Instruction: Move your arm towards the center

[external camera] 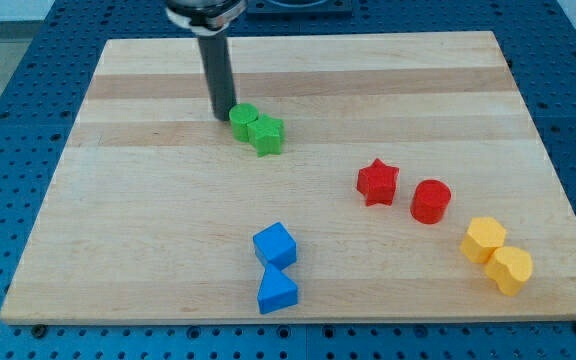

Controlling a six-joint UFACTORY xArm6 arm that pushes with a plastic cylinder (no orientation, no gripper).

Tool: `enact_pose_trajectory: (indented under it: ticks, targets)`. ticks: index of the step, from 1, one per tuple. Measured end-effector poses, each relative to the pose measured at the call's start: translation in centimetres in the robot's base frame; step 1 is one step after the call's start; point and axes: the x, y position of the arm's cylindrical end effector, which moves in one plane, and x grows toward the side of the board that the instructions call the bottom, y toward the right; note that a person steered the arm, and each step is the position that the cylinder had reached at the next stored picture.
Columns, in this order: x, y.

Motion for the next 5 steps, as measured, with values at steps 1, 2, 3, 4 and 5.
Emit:
enact_pose_trajectory:
  ticks: [1,2,3,4,5]
  targets:
    - [5.7,-4.0]
    - [13.6,-5.9]
    - [22.0,-6.0]
    - [25.3,-5.0]
    - [25.4,-4.6]
